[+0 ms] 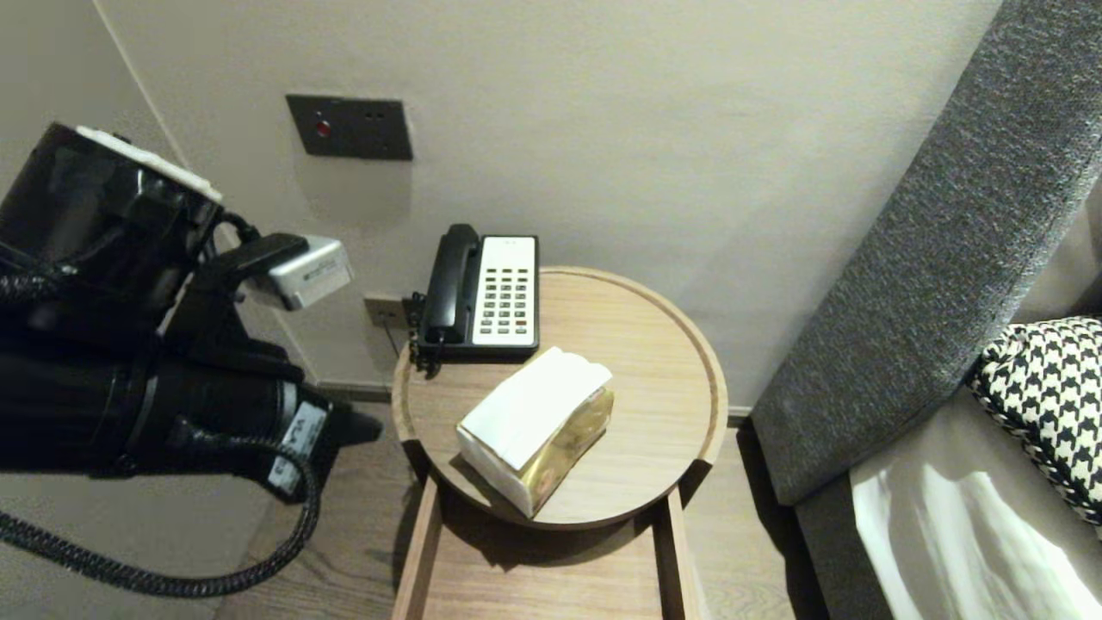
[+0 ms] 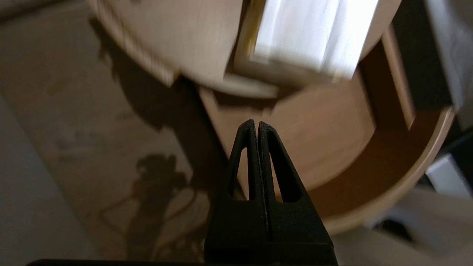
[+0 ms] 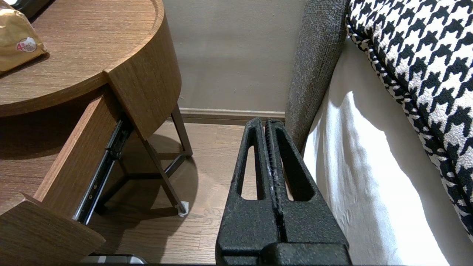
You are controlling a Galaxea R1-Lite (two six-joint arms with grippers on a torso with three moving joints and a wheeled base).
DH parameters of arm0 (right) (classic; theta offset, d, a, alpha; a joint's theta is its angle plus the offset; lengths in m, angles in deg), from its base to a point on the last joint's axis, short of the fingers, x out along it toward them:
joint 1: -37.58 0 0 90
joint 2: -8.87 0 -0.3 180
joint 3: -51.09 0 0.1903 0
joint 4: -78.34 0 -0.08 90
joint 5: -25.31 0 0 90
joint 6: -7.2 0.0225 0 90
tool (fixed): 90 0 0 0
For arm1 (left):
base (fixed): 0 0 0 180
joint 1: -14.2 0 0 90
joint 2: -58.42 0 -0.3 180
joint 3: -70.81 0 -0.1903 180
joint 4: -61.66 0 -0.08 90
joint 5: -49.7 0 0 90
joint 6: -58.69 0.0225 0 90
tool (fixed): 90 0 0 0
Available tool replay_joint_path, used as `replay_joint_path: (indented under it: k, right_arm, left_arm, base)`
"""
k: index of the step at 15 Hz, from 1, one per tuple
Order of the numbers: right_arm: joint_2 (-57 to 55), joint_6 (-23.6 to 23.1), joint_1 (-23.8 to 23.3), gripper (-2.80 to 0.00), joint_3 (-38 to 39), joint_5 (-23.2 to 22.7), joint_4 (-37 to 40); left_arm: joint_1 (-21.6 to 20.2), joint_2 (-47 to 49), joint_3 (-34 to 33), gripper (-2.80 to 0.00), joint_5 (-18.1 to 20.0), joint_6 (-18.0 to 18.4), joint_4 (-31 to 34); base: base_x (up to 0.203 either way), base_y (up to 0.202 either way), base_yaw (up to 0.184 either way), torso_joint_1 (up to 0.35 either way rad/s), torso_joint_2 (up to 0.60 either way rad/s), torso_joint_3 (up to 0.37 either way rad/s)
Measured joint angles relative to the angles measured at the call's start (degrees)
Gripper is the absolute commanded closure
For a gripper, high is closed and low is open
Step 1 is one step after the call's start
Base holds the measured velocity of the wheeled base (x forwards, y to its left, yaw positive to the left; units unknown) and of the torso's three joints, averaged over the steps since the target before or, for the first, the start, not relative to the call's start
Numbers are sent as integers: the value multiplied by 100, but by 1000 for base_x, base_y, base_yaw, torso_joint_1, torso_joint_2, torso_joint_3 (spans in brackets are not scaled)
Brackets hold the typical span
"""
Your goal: Close the nightstand drawer
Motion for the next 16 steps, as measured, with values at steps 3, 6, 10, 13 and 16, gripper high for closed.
replay_joint_path:
  k: [3, 6, 10, 13, 16]
  right_arm:
    - [0, -1, -6, 0, 0, 0, -2]
    - [0, -1, -5, 0, 0, 0, -1]
    - [0, 0, -6, 0, 0, 0, -2]
    - [0, 0, -6, 0, 0, 0, -2]
    - [0, 1, -5, 0, 0, 0, 0]
  left_arm:
    - [31, -505, -908, 0, 131, 10, 478]
    - [229, -901, -1648, 0, 475, 25, 876]
    - [884, -1059, -2506, 0, 565, -8, 856]
    - [1163, -843, -2874, 0, 573, -29, 587]
    - [1238, -524, -3207, 0, 567, -5, -123]
  base:
    - [0, 0, 0, 0, 0, 0]
    - [0, 0, 0, 0, 0, 0]
    - [0, 0, 0, 0, 0, 0]
    - [0, 0, 0, 0, 0, 0]
    - [0, 0, 0, 0, 0, 0]
